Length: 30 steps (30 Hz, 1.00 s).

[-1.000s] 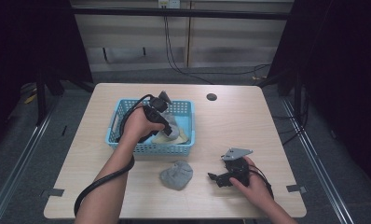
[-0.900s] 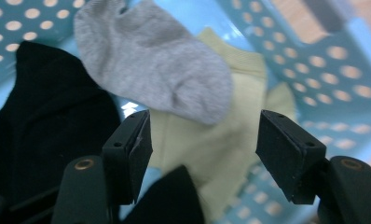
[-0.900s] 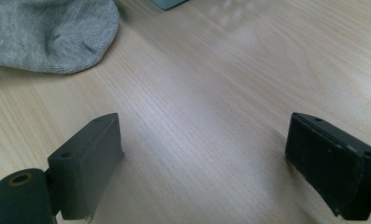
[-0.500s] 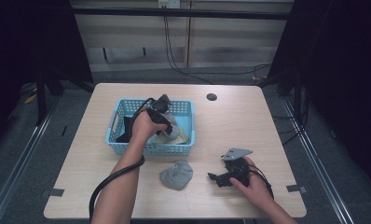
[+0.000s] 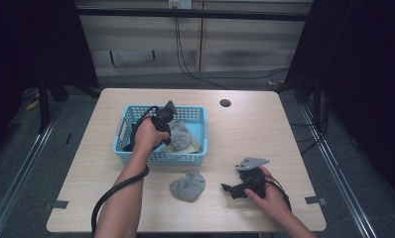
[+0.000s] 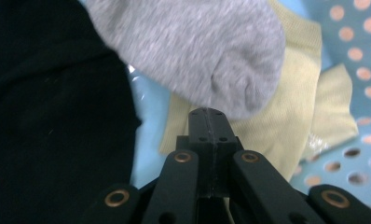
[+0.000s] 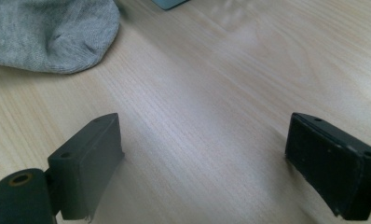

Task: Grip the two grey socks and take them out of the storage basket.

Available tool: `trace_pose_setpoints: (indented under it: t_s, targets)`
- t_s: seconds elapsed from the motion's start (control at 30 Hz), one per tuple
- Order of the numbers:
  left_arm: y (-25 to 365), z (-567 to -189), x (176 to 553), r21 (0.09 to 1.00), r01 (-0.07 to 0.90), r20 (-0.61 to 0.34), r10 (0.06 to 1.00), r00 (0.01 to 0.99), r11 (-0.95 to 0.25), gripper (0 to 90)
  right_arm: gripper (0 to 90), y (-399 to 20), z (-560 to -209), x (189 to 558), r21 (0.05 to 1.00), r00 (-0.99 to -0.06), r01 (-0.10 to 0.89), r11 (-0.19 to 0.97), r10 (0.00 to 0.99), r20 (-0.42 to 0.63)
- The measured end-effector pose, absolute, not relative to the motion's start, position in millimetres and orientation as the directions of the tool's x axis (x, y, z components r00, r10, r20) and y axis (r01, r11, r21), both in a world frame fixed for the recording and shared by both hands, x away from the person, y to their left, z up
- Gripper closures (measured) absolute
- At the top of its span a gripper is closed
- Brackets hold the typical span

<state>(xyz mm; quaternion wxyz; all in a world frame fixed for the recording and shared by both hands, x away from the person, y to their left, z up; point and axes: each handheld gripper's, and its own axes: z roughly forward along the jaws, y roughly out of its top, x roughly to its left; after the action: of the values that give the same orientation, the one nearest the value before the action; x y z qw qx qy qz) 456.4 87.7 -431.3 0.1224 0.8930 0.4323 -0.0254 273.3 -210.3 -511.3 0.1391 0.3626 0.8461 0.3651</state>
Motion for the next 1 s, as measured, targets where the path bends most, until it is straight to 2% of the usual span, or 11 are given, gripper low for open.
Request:
trace_pose_setpoints:
  t_s: [0.13,0.2,0.27,0.33,0.5,0.67,0.7,0.77,0.87,0.9,1.0]
  targets:
    - [93,-425,454,0.215,0.777,-0.158,0.764,0.625,-0.591,89.8,10.4,-210,-511,273,0.718,-0.698,0.513,0.470,0.715,0.030]
    - [91,-423,454,0.280,0.767,-0.142,0.765,0.628,-0.577,74.1,10.4,-210,-511,273,0.719,-0.698,0.513,0.470,0.715,0.030]
    - [88,-424,456,0.296,0.763,-0.135,0.765,0.630,-0.575,66.3,10.4,-210,-511,273,0.718,-0.698,0.513,0.470,0.715,0.030]
    - [84,-428,458,0.310,0.778,-0.134,0.785,0.604,-0.546,51.9,10.4,-210,-511,273,0.719,-0.698,0.513,0.470,0.715,0.031]
    - [77,-439,463,0.314,0.777,-0.118,0.789,0.603,-0.546,40.9,10.4,-210,-511,273,0.719,-0.698,0.512,0.470,0.715,0.029]
    - [72,-452,468,0.298,0.773,-0.096,0.789,0.607,-0.559,45.3,10.4,-210,-511,273,0.720,-0.699,0.509,0.471,0.715,0.027]
    - [72,-454,469,0.288,0.773,-0.098,0.786,0.611,-0.565,54.0,10.4,-210,-511,273,0.720,-0.698,0.510,0.471,0.715,0.027]
    - [73,-458,470,0.252,0.786,-0.130,0.785,0.605,-0.565,61.4,10.4,-210,-511,273,0.719,-0.698,0.512,0.470,0.715,0.029]
    - [71,-457,469,0.205,0.779,-0.117,0.775,0.621,-0.592,79.9,10.4,-210,-511,273,0.720,-0.699,0.510,0.471,0.715,0.027]
    - [70,-456,468,0.200,0.784,-0.121,0.779,0.615,-0.588,83.6,10.4,-210,-511,273,0.720,-0.699,0.510,0.471,0.715,0.028]
    - [71,-449,467,0.185,0.785,-0.126,0.778,0.615,-0.591,86.2,10.4,-210,-511,273,0.720,-0.699,0.509,0.471,0.714,0.027]
